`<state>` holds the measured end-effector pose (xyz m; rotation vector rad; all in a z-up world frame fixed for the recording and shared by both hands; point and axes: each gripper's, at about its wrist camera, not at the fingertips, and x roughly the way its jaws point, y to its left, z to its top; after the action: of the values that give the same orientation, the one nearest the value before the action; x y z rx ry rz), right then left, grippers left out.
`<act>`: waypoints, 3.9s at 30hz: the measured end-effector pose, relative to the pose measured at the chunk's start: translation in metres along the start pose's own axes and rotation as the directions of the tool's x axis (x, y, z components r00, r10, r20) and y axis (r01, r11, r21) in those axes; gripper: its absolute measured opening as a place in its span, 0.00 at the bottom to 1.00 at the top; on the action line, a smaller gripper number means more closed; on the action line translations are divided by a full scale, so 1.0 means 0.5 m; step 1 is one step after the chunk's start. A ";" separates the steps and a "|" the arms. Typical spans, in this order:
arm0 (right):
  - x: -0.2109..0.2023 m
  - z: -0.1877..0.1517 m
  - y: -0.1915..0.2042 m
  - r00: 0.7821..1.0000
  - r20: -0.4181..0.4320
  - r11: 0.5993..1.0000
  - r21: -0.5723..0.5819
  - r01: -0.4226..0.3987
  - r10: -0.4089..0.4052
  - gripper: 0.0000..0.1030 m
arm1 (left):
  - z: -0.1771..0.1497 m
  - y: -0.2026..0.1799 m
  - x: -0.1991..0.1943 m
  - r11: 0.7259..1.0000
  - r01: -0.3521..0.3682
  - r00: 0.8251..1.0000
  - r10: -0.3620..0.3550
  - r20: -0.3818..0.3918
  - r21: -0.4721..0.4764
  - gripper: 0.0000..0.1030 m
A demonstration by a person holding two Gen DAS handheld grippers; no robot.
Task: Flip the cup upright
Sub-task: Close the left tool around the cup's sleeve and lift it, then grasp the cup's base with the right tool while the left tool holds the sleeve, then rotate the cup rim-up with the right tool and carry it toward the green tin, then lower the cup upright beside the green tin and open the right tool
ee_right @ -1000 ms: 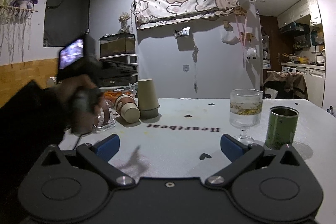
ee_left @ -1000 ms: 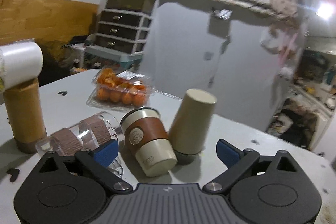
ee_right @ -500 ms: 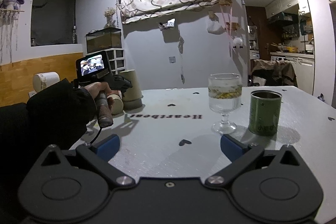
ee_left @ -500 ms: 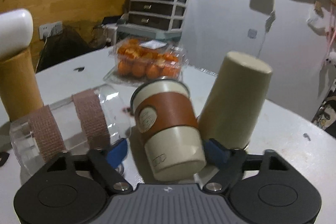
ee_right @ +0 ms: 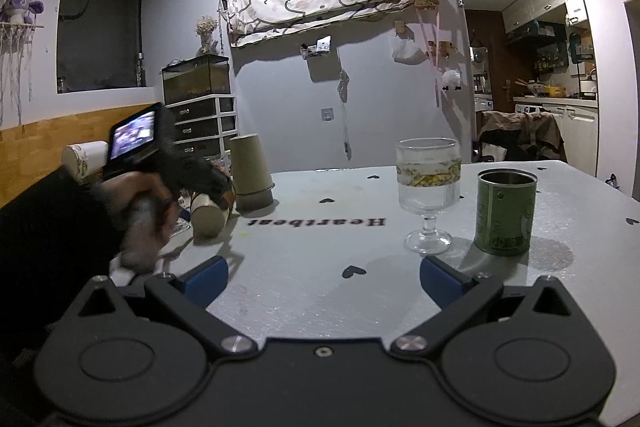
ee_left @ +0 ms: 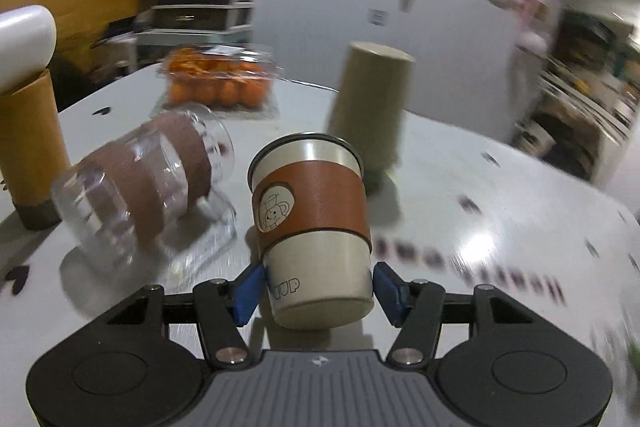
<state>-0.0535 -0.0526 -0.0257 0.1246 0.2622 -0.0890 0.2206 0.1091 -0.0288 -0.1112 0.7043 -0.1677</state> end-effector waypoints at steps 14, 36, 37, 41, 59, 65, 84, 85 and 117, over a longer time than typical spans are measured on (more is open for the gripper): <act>0.006 0.009 0.012 1.000 -0.001 1.000 0.019 -0.016 0.016 1.00 | -0.188 0.002 -0.216 0.918 0.282 0.959 -0.269 -0.084 0.280 0.58; 0.314 0.018 0.010 0.794 -0.350 0.676 0.730 -0.101 0.497 0.99 | -0.254 0.014 -0.271 0.847 0.405 0.912 -0.404 -0.078 0.343 0.58; 0.326 0.015 0.020 0.781 -0.367 0.677 0.730 -0.095 0.505 0.98 | -0.255 0.014 -0.272 0.844 0.407 0.910 -0.407 -0.078 0.348 0.58; 0.349 0.015 0.025 0.748 -0.413 0.670 0.740 -0.057 0.519 0.97 | -0.261 0.013 -0.277 0.833 0.411 0.907 -0.414 -0.076 0.371 0.58; 0.201 0.107 0.043 0.886 -0.372 0.924 0.355 -0.142 0.278 0.77 | -0.279 -0.040 -0.263 0.749 0.504 0.844 -0.533 -0.062 0.430 0.57; 0.134 0.115 0.083 0.941 -0.285 0.983 0.070 -0.170 0.183 0.77 | -0.281 -0.053 -0.261 0.731 0.536 0.821 -0.568 -0.059 0.423 0.88; 0.101 0.151 -0.191 0.931 -0.042 0.932 -0.033 0.362 -0.363 0.76 | -0.252 0.005 -0.248 0.821 0.508 0.838 -0.541 0.069 0.261 1.00; 0.105 0.153 -0.212 0.918 -0.030 0.919 -0.026 0.394 -0.394 0.76 | -0.254 0.005 -0.248 0.822 0.509 0.839 -0.540 0.066 0.256 1.00; 0.188 0.143 -0.413 0.835 -0.024 0.818 0.186 0.544 -0.549 0.92 | -0.248 -0.003 -0.240 0.839 0.477 0.860 -0.507 0.060 0.262 1.00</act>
<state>0.0337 -0.2728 -0.0048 0.2314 0.2524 -0.6947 0.0496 0.1251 -0.0465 -0.0701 0.5094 -0.7372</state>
